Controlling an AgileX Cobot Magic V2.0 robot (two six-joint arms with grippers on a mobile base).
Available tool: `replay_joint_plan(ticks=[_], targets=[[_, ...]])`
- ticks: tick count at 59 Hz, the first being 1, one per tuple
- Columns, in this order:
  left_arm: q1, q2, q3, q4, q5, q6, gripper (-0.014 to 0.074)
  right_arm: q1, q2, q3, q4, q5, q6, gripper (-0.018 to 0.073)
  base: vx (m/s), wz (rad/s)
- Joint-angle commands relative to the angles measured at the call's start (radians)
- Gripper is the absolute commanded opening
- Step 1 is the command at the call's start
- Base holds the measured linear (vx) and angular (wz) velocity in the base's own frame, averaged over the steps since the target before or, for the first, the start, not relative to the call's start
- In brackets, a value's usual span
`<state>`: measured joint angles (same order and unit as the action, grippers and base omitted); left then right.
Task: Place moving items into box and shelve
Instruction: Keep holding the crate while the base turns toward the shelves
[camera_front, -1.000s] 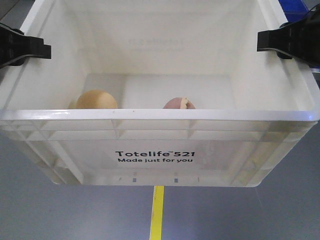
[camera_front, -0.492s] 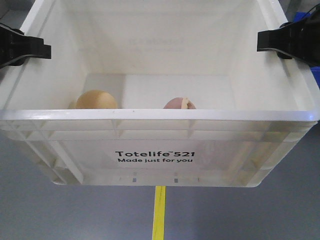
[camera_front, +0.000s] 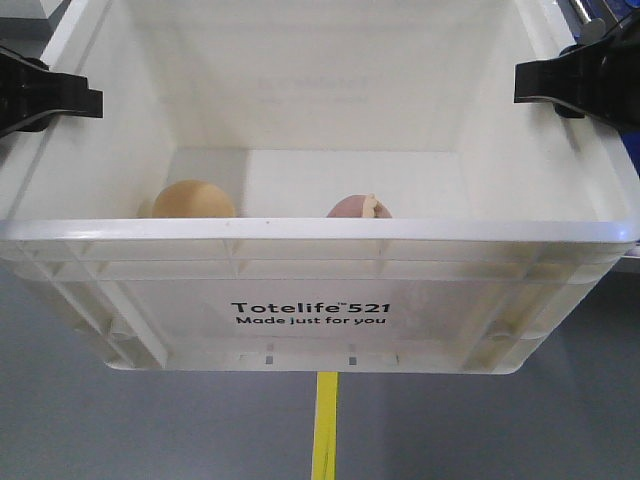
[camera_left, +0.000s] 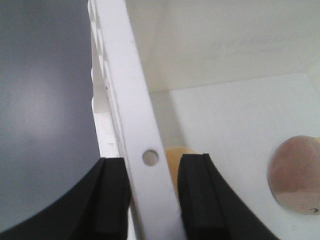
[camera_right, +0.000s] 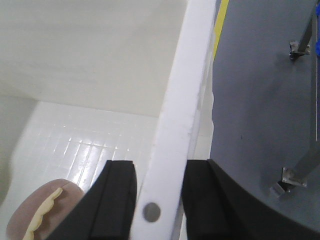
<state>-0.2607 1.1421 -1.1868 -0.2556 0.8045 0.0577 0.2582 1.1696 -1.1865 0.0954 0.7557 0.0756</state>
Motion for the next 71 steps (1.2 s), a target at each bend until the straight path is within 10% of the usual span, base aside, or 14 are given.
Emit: replay_joint_plan(ticks=[1,71], targets=[[-0.010,-0.042,-0.045,-0.064,-0.158,0.033,-0.0006,-0.005,-0.026,-0.046,-0.004,-0.132,0.015,-0.0009,0.46,0.04],[-0.010,-0.042,-0.045,-0.064,-0.158,0.033,-0.0006,-0.005,-0.026,-0.046,-0.004,-0.132,0.015,-0.0009,0.44,0.02]])
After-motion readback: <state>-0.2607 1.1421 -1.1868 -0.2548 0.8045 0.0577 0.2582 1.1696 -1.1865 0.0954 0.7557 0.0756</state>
